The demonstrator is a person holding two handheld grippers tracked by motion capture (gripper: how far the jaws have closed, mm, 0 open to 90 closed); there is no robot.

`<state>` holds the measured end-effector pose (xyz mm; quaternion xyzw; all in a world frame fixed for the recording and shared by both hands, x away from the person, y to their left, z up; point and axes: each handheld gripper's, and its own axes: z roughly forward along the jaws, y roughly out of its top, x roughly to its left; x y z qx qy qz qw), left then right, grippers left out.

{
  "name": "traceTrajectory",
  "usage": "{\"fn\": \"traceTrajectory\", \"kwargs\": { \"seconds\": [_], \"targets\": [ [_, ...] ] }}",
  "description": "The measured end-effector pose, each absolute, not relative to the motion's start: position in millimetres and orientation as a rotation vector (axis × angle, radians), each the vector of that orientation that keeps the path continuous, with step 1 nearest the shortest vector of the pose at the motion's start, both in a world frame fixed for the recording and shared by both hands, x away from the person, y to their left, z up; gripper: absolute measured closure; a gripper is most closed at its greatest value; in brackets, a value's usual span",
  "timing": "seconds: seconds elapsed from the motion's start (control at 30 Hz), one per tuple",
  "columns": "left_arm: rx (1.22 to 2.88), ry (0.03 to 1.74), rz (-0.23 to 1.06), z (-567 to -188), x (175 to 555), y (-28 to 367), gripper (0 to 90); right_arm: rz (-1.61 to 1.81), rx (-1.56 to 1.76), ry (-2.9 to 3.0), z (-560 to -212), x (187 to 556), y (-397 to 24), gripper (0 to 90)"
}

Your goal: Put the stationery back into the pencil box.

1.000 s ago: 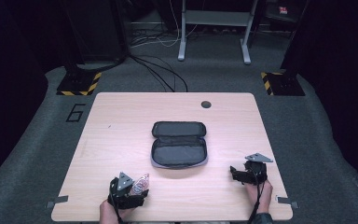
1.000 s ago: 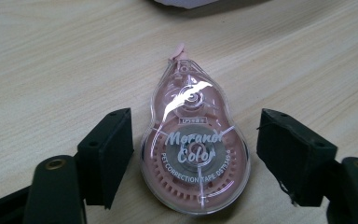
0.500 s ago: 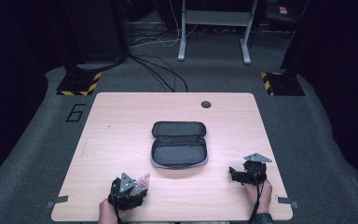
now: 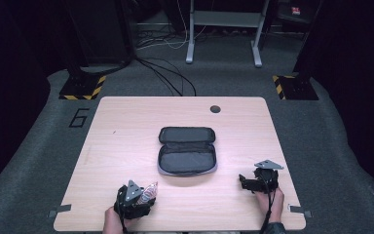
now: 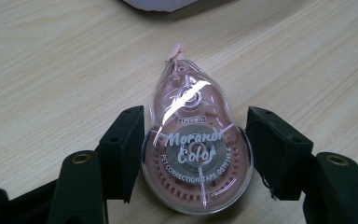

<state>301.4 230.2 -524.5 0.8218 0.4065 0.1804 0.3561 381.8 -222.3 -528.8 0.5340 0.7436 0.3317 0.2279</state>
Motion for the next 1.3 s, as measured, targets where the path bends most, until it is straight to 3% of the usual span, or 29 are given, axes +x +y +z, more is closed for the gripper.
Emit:
{"fn": "traceTrajectory", "kwargs": {
  "seconds": [0.47, 1.07, 1.3],
  "targets": [
    [2.080, 1.055, 0.482, -524, 297, 235, 39.6, 0.913, 1.471, 2.047, -529, 382, -222, 8.0],
    [2.063, 1.005, 0.518, -496, 298, 242, 39.6, 0.901, 1.459, 2.052, -529, 382, -222, 7.5],
    [2.074, 0.981, 0.531, -483, 304, 242, 39.5, 0.880, 1.502, 2.034, -529, 387, -218, 1.1]
  ]
}}
